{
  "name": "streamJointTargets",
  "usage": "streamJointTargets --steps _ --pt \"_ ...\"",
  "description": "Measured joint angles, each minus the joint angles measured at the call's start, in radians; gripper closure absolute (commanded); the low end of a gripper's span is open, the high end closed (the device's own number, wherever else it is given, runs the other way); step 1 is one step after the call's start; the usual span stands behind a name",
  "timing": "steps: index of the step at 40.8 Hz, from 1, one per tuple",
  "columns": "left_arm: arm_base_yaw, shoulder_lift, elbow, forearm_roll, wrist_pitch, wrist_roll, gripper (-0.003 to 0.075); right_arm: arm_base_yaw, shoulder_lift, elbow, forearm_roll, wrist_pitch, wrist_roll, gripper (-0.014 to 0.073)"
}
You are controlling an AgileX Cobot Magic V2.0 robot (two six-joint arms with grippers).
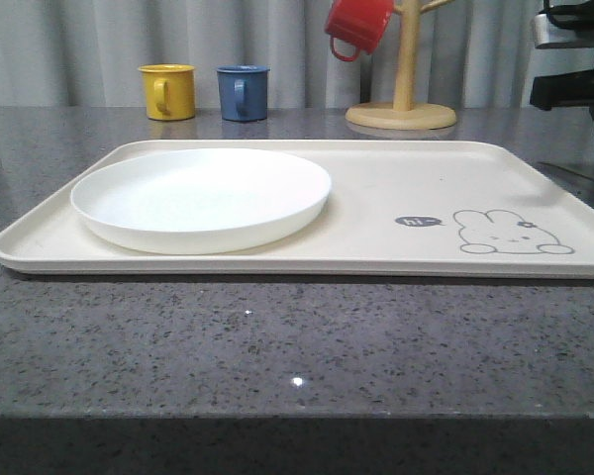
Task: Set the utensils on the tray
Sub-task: 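Grasp the steel fork with the right gripper, then carry the fork with the right gripper and lay it on the tray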
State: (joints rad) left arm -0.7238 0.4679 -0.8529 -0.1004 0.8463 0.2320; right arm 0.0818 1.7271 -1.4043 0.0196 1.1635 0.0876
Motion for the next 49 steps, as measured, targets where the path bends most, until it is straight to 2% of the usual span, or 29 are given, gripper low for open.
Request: streamJointTargets --steps 11,20,31,42,46,49 --pt "-0.002 0.0 0.0 0.0 0.0 0.0 0.03 0.045 -0.108 -0.057 0.064 0.059 0.003 0.0636" --pt "-0.002 0.0 0.0 0.0 0.0 0.0 0.03 0.192 -0.118 -0.059 0.167 0.041 0.03 0.0636" --pt "-0.002 0.0 0.0 0.0 0.0 0.0 0.03 0.341 -0.03 -0.059 0.193 -0.065 0.158 0.0636" --pt "-0.002 0.0 0.0 0.0 0.0 0.0 0.03 0.35 0.064 -0.059 0.195 -0.117 0.317 0.0629" --pt "-0.002 0.0 0.0 0.0 0.0 0.0 0.03 0.35 0.067 -0.059 0.195 -0.117 0.334 0.0547" --pt "-0.002 0.0 0.0 0.0 0.0 0.0 0.03 0.35 0.067 -0.059 0.195 -0.117 0.338 0.0428"
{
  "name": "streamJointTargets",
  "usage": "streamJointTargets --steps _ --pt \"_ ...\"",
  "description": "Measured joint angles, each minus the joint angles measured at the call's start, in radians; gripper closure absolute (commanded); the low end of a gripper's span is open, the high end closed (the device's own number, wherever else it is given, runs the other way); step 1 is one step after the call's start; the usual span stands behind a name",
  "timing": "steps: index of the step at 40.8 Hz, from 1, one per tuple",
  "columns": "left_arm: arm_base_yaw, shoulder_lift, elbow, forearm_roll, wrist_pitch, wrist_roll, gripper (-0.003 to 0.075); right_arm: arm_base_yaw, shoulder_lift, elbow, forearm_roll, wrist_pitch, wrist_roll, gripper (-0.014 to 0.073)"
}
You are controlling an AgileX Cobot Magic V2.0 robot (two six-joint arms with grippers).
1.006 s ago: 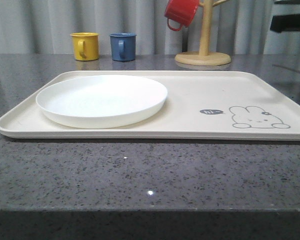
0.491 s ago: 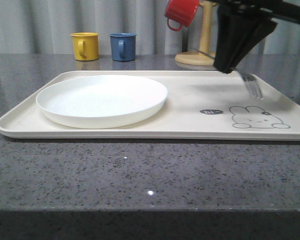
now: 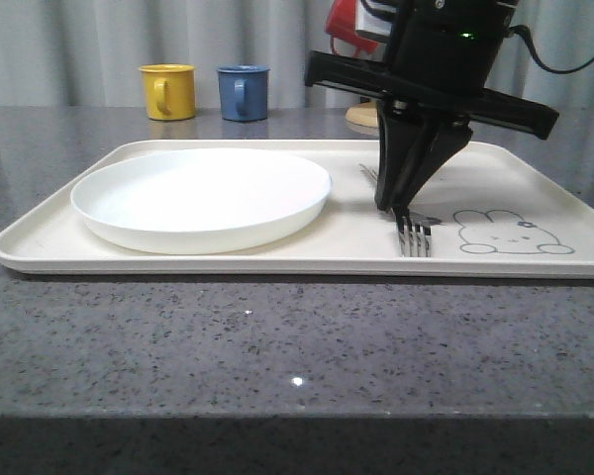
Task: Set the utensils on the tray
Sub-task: 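Carry the fork with the right gripper and lay it on the tray, then move the right gripper over the steel chopsticks and grasp them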
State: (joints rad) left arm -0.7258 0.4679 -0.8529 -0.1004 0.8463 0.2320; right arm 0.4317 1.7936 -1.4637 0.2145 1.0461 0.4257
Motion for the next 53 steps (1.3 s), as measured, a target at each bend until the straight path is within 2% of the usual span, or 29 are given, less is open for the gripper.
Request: streamJointTargets --steps 4,6,12,18,31,40,47,53 --pt "0.0 0.0 0.0 0.0 0.0 0.0 0.03 0.0 0.0 0.0 0.0 -0.001 0.001 0.03" --pt "0.0 0.0 0.0 0.0 0.0 0.0 0.03 0.0 0.0 0.0 0.0 -0.004 0.001 0.0279" --pt "0.0 0.0 0.0 0.0 0.0 0.0 0.03 0.0 -0.002 -0.002 -0.003 -0.016 0.001 0.0278" --pt "0.0 0.0 0.0 0.0 0.0 0.0 0.03 0.002 -0.06 -0.007 -0.059 -0.009 -0.01 0.0278" --pt "0.0 0.0 0.0 0.0 0.0 0.0 0.03 -0.023 -0.336 0.035 -0.368 0.157 -0.047 0.0278" --pt "0.0 0.0 0.0 0.0 0.0 0.0 0.03 -0.202 -0.443 0.161 -0.399 0.192 -0.154 0.0278" --pt "0.0 0.0 0.0 0.0 0.0 0.0 0.03 -0.413 -0.434 0.234 -0.256 0.183 -0.336 0.0278" --pt "0.0 0.0 0.0 0.0 0.0 0.0 0.03 -0.508 -0.387 0.249 -0.149 0.176 -0.463 0.0278"
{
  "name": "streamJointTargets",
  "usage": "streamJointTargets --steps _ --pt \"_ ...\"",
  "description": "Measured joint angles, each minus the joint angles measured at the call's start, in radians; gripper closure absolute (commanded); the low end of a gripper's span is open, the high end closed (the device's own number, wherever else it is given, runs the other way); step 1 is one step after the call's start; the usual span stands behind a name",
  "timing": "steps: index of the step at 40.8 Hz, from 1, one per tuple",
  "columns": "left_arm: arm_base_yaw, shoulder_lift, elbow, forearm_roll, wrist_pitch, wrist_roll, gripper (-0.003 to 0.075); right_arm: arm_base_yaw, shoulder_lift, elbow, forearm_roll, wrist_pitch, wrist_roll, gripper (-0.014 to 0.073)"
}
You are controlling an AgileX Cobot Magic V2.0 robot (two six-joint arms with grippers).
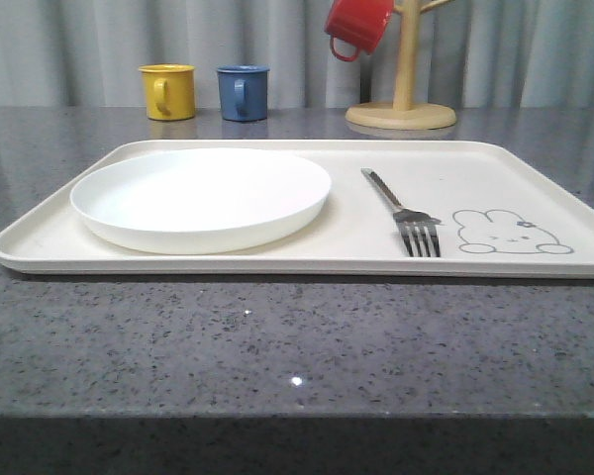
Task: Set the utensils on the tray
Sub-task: 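Move the right gripper over the steel chopsticks and grasp them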
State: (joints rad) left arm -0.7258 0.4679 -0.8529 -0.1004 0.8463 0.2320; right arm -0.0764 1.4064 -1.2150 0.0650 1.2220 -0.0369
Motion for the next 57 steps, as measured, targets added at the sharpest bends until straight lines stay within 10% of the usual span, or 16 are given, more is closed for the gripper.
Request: streamJointTargets --steps 26,37,57 --pt "0.0 0.0 0.0 0.0 0.0 0.0 0.03 -0.011 0.209 0.0 0.032 -0.111 -0.046 0.0287" --pt "0.0 0.0 0.0 0.0 0.0 0.0 0.03 -0.011 0.209 0.0 0.01 -0.114 -0.046 0.0522" --pt "0.0 0.0 0.0 0.0 0.0 0.0 0.03 0.027 0.172 -0.044 0.091 -0.062 -0.047 0.0531"
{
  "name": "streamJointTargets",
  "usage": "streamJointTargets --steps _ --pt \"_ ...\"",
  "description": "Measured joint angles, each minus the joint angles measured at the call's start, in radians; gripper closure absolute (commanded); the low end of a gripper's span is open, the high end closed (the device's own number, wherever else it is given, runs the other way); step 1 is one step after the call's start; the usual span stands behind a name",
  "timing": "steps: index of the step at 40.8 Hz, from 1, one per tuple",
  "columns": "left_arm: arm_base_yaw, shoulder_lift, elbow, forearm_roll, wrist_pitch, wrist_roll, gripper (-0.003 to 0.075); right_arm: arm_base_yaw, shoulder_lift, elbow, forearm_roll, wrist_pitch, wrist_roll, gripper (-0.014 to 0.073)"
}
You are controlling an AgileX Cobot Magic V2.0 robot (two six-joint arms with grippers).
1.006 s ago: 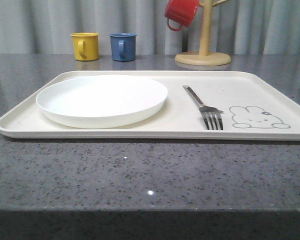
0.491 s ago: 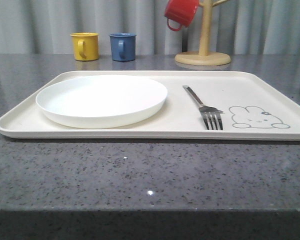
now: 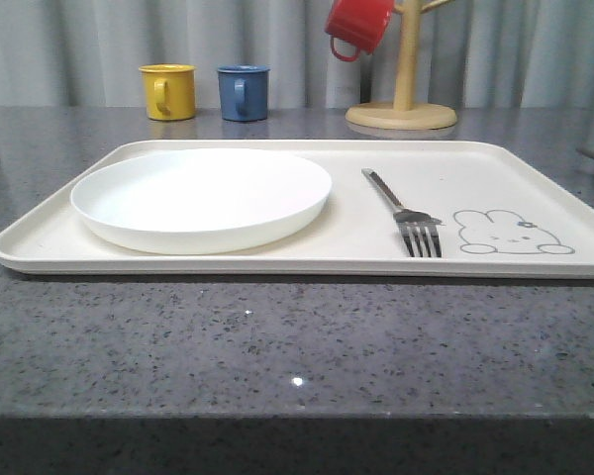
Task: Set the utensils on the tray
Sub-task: 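Move the right gripper over the steel chopsticks and grasp them, then lay the chopsticks on the tray beside the fork with the right gripper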
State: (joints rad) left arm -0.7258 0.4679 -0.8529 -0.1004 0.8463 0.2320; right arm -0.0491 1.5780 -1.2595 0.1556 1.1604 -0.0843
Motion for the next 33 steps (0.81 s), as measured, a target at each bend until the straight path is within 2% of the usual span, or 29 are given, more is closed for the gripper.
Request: streamJointTargets --steps 9,18,25,33 --pt "0.0 0.0 0.0 0.0 0.0 0.0 0.03 0.132 -0.032 -0.068 0.103 0.045 0.002 0.0531" --pt "0.0 0.0 0.0 0.0 0.0 0.0 0.03 0.265 0.004 -0.07 0.165 -0.012 0.096 0.0531" --pt "0.0 0.0 0.0 0.0 0.0 0.0 0.03 0.279 0.065 -0.07 0.167 -0.072 0.175 0.0531" --pt "0.0 0.0 0.0 0.0 0.0 0.0 0.03 0.279 0.122 -0.07 0.167 -0.071 0.208 0.0521"
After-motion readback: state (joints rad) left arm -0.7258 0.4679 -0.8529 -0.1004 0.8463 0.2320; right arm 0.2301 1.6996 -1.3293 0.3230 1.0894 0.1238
